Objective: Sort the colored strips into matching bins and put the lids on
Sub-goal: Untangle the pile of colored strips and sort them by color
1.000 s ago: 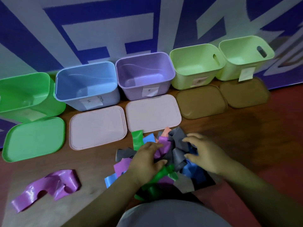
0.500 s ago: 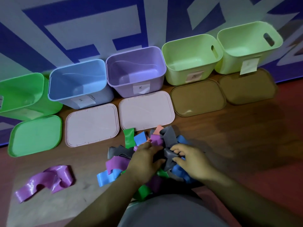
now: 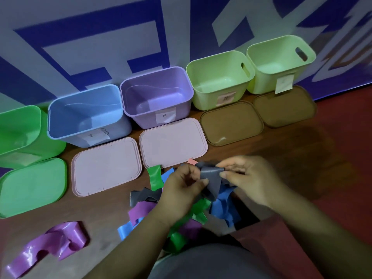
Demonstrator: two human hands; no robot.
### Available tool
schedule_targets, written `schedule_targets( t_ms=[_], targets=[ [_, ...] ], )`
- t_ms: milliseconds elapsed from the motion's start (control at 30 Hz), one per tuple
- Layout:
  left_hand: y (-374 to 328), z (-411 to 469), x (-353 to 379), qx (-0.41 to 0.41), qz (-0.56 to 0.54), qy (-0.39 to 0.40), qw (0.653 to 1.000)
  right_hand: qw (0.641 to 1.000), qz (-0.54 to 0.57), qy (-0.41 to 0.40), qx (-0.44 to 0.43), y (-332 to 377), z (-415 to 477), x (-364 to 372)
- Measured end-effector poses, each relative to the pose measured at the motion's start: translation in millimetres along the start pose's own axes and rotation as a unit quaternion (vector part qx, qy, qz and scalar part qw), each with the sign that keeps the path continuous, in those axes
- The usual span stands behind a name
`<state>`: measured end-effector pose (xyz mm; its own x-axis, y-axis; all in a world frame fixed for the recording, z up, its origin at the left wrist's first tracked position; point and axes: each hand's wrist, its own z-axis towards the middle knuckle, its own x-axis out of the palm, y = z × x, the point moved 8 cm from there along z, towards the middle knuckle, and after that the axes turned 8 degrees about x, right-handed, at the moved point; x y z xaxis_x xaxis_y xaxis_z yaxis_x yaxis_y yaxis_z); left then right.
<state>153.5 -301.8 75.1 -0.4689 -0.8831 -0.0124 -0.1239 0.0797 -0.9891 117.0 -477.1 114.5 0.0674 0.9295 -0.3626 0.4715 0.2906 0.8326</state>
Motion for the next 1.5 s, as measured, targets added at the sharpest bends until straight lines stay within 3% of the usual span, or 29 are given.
schedule_targets(
  t_ms=[333, 533, 700, 1067, 1300, 1500],
  targets=[
    [-55, 23, 10, 0.088, 0.023, 0.046, 0.995, 0.992, 0.093, -0.079, -0.017, 35, -27, -26],
    [-29, 49, 56, 0.053, 0.059, 0.146, 0.986, 0.986, 0.09, -0.137, -0.024, 21, -20, -81],
    [21, 73, 117, 0.007, 0.137, 0.191, 0.972, 0.978, 0.098, -0.184, 0.014, -32, -11, -152],
    [59, 155, 287, -0.033, 0.272, 0.178, 0.945, 0.96, 0.058, -0.24, 0.135, -204, 37, -312],
    [53, 211, 355, 0.034, 0.337, 0.203, 0.919, 0.934, -0.007, -0.282, 0.218, -265, 48, -367],
    [58, 227, 368, 0.026, 0.392, 0.232, 0.89, 0.936, -0.095, -0.26, 0.219, -278, 47, -372]
  ],
)
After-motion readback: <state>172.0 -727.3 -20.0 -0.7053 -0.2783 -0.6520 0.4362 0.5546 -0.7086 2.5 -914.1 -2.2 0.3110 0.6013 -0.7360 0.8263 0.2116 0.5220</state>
